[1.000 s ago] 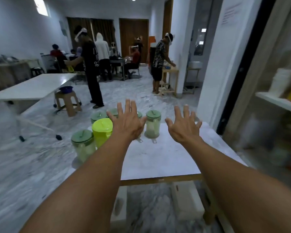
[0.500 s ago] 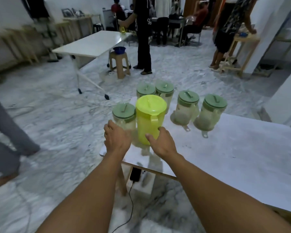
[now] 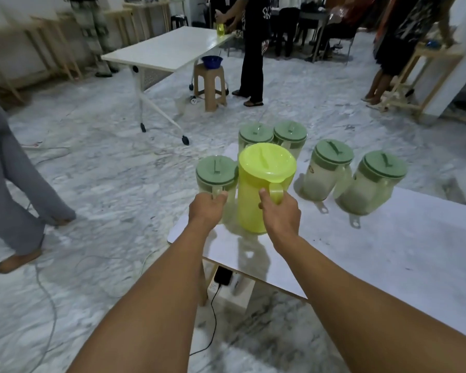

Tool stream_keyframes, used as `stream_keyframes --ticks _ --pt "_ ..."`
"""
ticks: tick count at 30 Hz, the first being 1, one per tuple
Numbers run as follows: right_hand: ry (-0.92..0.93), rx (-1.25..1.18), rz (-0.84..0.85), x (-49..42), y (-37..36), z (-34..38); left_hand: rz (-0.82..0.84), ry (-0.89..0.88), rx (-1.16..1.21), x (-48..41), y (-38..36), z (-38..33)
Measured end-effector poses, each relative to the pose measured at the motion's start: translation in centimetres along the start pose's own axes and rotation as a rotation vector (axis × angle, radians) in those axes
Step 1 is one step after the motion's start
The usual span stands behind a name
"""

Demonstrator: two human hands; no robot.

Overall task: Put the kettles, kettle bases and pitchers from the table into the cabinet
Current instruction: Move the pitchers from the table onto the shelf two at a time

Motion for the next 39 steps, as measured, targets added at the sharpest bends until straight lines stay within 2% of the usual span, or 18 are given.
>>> stream_keyframes --ticks 8,15,22,28,33,39 --pt "0.017 -0.073 -0.134 1.8 7.2 0.9 0.235 -0.148 0.154 4.3 -2.5 -5.0" --pt "0.024 -0.151 -0.523 8.4 22.7 4.2 0.360 -0.354 0.329 14.8 -6.5 -16.7" --pt "-0.035 -0.205 -1.027 22.2 41.6 4.7 0.613 -0.585 0.430 33.6 -13.7 -25.6" --pt "-0.129 -0.158 -1.509 37.4 55.4 2.9 0.880 -0.660 0.476 52.7 -18.8 -29.6" --pt "-0.171 -0.074 -1.880 50.7 63.4 1.5 1.107 -0.705 0.522 69.2 -21.5 -30.5" --pt "-0.264 -0.016 -2.133 64.0 71.4 -1.8 1.362 -0.772 0.492 87.7 -23.1 -28.0"
Point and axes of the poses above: each hand's wrist, its own x-axis away from the middle knuckle, its own y-axis out of the back of the hand, z = x × y, the point moved 5 cm from there along -x, towards the middle knuckle, and after that the axes turned 3 degrees about x, right-handed, at the moved point
